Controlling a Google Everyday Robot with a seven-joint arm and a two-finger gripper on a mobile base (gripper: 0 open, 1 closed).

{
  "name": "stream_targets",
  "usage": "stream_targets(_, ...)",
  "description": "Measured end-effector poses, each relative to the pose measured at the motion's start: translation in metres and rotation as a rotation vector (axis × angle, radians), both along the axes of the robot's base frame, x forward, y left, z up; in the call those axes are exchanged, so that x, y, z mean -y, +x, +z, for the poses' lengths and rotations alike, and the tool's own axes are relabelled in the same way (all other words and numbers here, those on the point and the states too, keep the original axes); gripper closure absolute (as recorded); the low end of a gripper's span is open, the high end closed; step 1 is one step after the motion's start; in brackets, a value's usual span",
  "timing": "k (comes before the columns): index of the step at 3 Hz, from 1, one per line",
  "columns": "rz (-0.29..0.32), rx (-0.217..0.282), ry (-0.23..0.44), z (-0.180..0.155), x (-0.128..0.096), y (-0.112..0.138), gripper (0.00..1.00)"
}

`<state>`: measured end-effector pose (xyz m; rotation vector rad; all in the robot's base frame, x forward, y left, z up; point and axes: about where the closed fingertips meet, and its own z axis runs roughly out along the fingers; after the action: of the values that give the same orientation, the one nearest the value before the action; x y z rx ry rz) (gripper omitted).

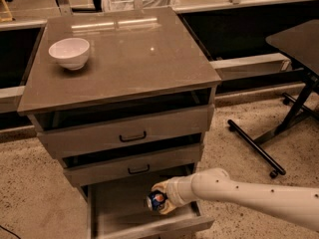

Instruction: Pick pepsi can from bottom drawer and place on counter

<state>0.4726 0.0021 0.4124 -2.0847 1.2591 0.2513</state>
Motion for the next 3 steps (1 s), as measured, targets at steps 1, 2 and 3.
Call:
stream_targets(1,-0.005,0.06,-0.038,0.032,0.01,0.016,1.0)
stream_targets(2,-0.005,0.06,-0.038,0.032,0.01,0.016,1.0)
stream_targets(3,-0.001,0.134,-0.058,0.084,0.027,0.034,1.0)
